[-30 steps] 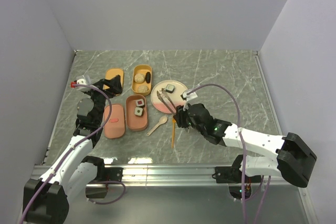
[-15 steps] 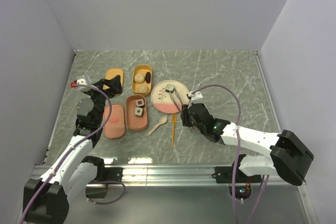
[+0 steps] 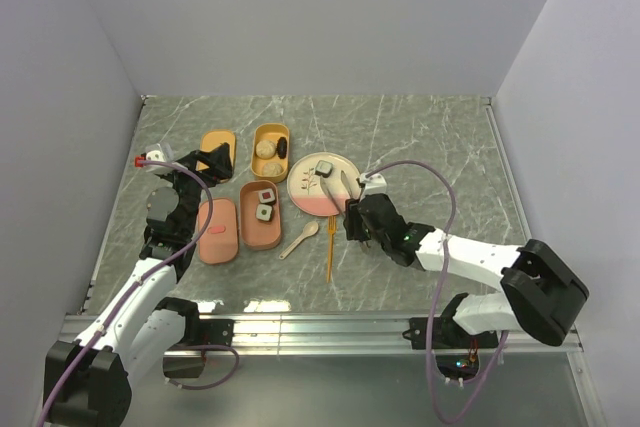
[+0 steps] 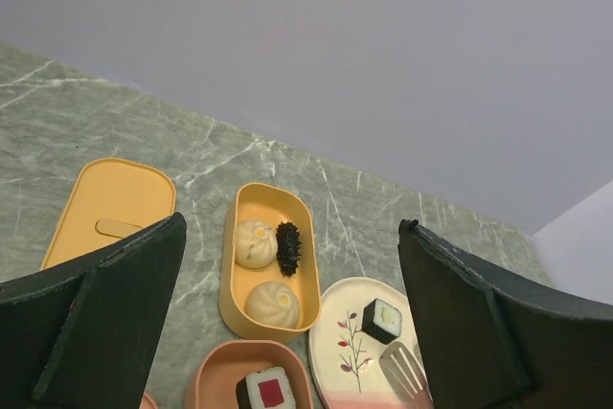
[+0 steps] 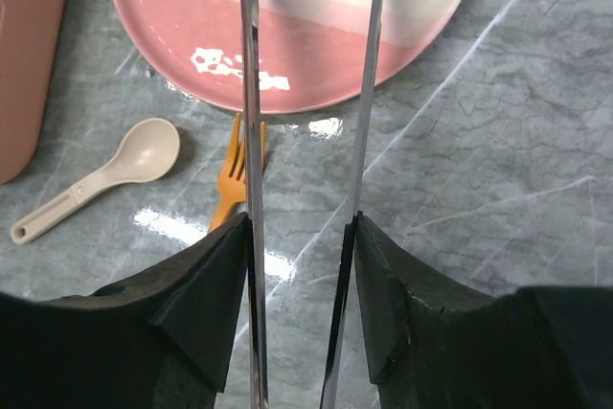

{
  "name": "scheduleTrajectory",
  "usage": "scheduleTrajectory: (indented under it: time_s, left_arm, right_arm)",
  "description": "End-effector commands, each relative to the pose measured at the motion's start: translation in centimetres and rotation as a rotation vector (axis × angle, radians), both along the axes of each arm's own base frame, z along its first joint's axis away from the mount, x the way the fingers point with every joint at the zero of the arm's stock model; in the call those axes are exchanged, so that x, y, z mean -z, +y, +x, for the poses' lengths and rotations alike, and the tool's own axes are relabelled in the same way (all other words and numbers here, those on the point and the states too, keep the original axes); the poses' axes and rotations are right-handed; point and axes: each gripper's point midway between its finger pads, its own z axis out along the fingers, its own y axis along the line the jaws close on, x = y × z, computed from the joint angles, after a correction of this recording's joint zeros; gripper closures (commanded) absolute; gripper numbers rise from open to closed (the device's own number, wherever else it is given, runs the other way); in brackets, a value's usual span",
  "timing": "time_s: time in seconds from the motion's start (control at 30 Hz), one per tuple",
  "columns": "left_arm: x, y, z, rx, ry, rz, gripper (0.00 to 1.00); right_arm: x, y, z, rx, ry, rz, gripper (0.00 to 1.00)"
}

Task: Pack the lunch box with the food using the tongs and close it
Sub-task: Pick up the food using the clamp

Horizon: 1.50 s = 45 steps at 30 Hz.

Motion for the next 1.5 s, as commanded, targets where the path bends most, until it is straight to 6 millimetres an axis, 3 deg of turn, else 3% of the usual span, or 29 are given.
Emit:
scheduleTrajectory:
  time_s: [0.0,0.83,1.1,1.47]
  left_arm:
    - [-0.9,-0.1,-0.1,0.012,-0.038,-0.011,0.01]
    - [-0.9,0.0,0.0,0.007,-0.037,-0.011,0.01]
    - [-0.8,0.1,0.0,0.005,-0.037,-0.013,0.0]
    - [-0.8,0.0,0.0,0.008,-0.037,-0.012,0.01]
  right_arm:
    - [-0.9,0.9,1.2,-0.001,-0.023,0.055,0.46]
    - [0.0,3.5,6.1,-0.063,-0.009,0.052,0.47]
    - [0.1,3.4,5.8,-0.069,0.008,0.044,0.68]
    - [-5.6,4.7,2.9,-0.167,-0.084,0.132,0.74]
